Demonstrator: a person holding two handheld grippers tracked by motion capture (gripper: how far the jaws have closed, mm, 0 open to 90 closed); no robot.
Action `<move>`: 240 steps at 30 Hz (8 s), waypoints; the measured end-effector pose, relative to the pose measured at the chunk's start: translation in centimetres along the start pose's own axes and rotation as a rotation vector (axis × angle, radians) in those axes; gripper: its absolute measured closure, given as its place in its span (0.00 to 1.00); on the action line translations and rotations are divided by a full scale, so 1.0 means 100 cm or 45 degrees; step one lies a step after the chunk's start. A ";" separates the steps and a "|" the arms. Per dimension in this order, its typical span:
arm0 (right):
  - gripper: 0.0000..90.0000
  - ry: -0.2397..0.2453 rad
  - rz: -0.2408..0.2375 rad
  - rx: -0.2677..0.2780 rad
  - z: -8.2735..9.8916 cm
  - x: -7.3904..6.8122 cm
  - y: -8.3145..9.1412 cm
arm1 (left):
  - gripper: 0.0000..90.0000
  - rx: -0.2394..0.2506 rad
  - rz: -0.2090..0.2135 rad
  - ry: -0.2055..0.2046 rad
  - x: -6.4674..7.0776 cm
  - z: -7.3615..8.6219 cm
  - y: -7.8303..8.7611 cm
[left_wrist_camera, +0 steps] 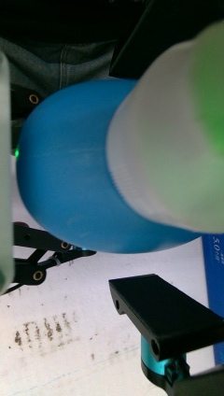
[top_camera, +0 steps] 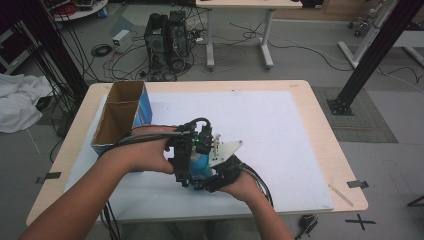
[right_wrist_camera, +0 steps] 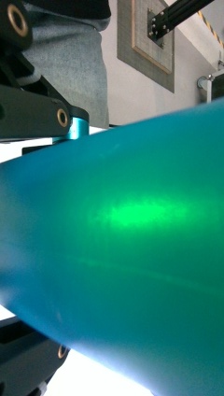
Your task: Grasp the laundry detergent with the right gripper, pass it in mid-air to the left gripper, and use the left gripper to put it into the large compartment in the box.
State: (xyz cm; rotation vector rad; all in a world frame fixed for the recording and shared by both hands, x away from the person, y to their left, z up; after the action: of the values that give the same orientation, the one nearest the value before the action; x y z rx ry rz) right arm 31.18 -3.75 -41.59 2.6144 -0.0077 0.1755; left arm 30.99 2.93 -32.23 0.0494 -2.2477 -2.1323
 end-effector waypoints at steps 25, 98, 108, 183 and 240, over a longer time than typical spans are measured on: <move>0.50 0.018 0.026 0.022 -0.001 0.002 -0.001 | 0.21 -0.030 -0.016 0.020 0.002 -0.002 -0.001; 0.13 -0.175 0.250 -0.233 0.014 0.019 0.111 | 0.43 0.008 -0.035 0.511 -0.044 0.072 0.113; 0.13 -0.188 0.295 -0.261 0.012 0.020 0.129 | 0.43 0.051 -0.038 0.806 -0.061 0.102 0.145; 0.13 -0.183 0.266 -0.343 0.019 0.026 0.115 | 0.43 -0.079 0.032 1.300 -0.142 0.212 0.007; 0.13 -0.184 0.261 -0.330 0.016 0.026 0.111 | 0.31 -0.073 -0.007 1.246 -0.134 0.211 0.021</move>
State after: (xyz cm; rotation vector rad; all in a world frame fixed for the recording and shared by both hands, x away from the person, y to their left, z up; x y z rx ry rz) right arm 33.56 -14.12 -37.15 2.3582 -0.3281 0.0521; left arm 43.26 24.76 -31.36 0.8735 -1.5758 -1.5983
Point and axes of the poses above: each handheld gripper's, and its own axes: y roughly backward along the jaws, z roughly out of its underside, x roughly to its right, the point moved 6 cm from there along -y, roughly forward along the jaws, and after that the axes turned 7 degrees about y, right-handed, at the moved point
